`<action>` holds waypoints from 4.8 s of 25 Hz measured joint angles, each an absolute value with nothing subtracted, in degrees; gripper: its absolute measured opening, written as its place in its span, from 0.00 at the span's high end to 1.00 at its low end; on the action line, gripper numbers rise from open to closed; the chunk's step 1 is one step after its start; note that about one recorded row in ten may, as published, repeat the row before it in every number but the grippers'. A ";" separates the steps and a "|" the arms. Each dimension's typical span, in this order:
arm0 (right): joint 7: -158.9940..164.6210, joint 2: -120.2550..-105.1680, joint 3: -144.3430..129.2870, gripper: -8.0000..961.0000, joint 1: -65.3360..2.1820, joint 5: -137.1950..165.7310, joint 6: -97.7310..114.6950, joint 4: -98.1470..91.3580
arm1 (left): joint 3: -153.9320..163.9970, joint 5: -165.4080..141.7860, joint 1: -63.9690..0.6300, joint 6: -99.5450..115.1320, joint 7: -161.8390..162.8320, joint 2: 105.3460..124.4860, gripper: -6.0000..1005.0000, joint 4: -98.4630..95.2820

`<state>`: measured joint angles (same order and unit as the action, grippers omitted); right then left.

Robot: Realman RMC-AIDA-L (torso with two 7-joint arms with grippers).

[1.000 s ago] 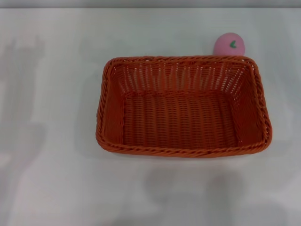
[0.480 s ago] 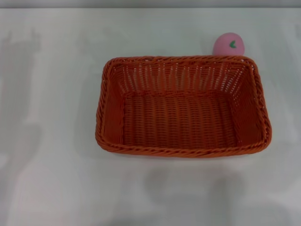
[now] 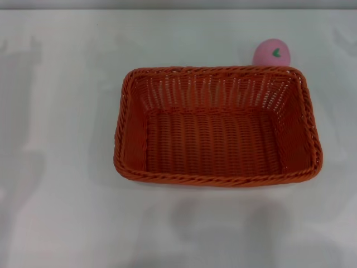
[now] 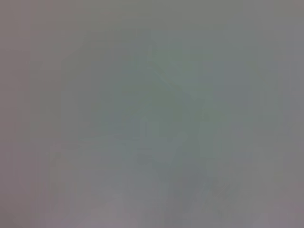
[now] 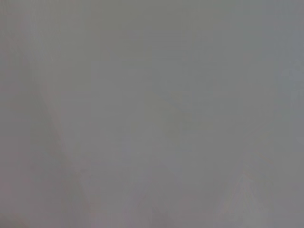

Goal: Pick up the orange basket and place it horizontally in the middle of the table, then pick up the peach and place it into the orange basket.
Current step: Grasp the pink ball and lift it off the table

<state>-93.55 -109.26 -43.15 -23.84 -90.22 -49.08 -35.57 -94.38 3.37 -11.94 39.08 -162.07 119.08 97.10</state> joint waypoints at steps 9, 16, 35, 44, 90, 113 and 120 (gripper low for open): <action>-81.18 -108.79 -43.15 0.12 -25.02 -76.84 -58.38 -40.62 | -94.40 3.67 -11.57 38.73 -161.99 119.09 0.38 97.39; -65.15 -113.65 -43.29 0.12 -28.66 -55.95 -59.00 -52.08 | -94.50 3.27 -12.04 39.20 -161.98 118.95 0.38 96.90; -44.87 -114.64 -52.61 0.12 -33.30 -42.79 -69.36 -63.29 | -108.58 9.03 -21.20 62.73 -162.09 116.51 0.36 95.27; -42.59 -115.01 -55.45 0.12 -34.90 -39.41 -68.01 -60.50 | -108.67 9.21 -22.48 64.47 -162.14 116.19 0.36 95.26; -37.48 -114.78 -60.22 0.13 -45.23 -29.00 -55.68 -40.73 | -108.54 8.87 -21.28 65.75 -162.16 116.63 0.35 95.61; -37.20 -115.02 -60.15 0.14 -48.30 -26.10 -50.26 -32.80 | -108.01 8.79 -20.60 66.35 -162.16 116.72 0.35 95.80; -37.17 -115.16 -60.20 0.14 -48.38 -26.11 -49.87 -32.56 | -108.01 8.79 -20.57 66.45 -162.16 116.64 0.35 95.80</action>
